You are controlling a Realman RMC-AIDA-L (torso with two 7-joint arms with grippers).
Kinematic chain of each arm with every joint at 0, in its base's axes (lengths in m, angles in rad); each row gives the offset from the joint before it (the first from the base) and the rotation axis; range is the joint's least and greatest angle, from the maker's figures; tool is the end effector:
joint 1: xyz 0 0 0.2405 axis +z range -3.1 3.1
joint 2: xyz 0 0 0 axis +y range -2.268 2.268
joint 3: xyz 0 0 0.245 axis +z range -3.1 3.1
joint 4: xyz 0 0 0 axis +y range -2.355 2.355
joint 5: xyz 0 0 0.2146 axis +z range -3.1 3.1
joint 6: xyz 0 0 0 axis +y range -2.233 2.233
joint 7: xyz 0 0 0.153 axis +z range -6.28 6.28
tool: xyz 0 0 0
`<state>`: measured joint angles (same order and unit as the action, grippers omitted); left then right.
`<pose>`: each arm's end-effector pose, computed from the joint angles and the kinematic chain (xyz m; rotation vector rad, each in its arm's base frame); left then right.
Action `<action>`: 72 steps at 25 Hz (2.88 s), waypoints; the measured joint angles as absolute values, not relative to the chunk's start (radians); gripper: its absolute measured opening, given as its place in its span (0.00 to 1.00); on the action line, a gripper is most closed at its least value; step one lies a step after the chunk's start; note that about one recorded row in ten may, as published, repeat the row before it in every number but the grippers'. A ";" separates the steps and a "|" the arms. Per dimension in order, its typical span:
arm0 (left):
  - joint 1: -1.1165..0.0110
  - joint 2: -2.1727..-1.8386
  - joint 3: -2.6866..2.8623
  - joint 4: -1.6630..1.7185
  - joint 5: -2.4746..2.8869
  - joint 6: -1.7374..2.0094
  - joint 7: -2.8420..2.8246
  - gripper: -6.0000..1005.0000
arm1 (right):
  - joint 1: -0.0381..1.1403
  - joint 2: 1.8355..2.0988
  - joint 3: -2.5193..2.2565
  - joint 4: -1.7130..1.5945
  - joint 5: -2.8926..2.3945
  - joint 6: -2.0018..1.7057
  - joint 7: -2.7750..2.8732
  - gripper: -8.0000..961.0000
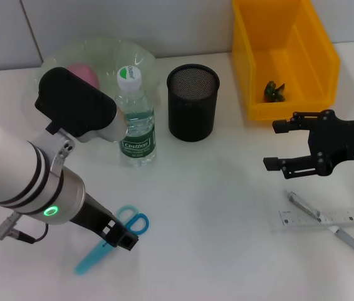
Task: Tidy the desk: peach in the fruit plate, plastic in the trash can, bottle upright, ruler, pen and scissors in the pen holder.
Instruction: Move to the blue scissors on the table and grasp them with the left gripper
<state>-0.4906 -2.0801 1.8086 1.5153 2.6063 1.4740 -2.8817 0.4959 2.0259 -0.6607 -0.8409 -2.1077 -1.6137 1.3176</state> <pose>-0.1513 0.3044 -0.0604 -2.5961 -0.8941 0.5849 0.2700 0.3358 0.0468 -2.7342 0.3718 0.4388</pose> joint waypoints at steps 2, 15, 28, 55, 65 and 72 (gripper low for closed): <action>-0.483 -2.080 1.802 1.533 2.601 1.481 -2.882 0.67 | 0.490 2.028 -0.652 -0.846 -2.106 -1.632 1.313 0.84; -0.429 -2.080 1.771 1.619 2.610 1.492 -2.881 0.66 | 0.487 2.015 -0.629 -0.859 -2.083 -1.670 1.298 0.84; -0.435 -2.079 1.790 1.641 2.641 1.517 -2.881 0.66 | 0.519 2.024 -0.646 -0.834 -2.075 -1.671 1.348 0.84; -0.388 -2.080 1.827 1.625 2.657 1.462 -2.881 0.66 | 0.523 2.001 -0.654 -0.798 -2.063 -1.665 1.350 0.84; -0.390 -2.080 1.812 1.573 2.611 1.439 -2.882 0.66 | 0.508 1.990 -0.650 -0.792 -2.062 -1.662 1.348 0.84; -0.395 -2.080 1.810 1.563 2.612 1.433 -2.882 0.67 | 0.506 1.990 -0.654 -0.791 -2.063 -1.646 1.347 0.84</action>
<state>-0.3949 -2.0801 1.8103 1.5634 2.6118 1.4334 -2.8824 0.5064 1.9900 -0.6542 -0.7914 -2.0631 -1.6457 1.3471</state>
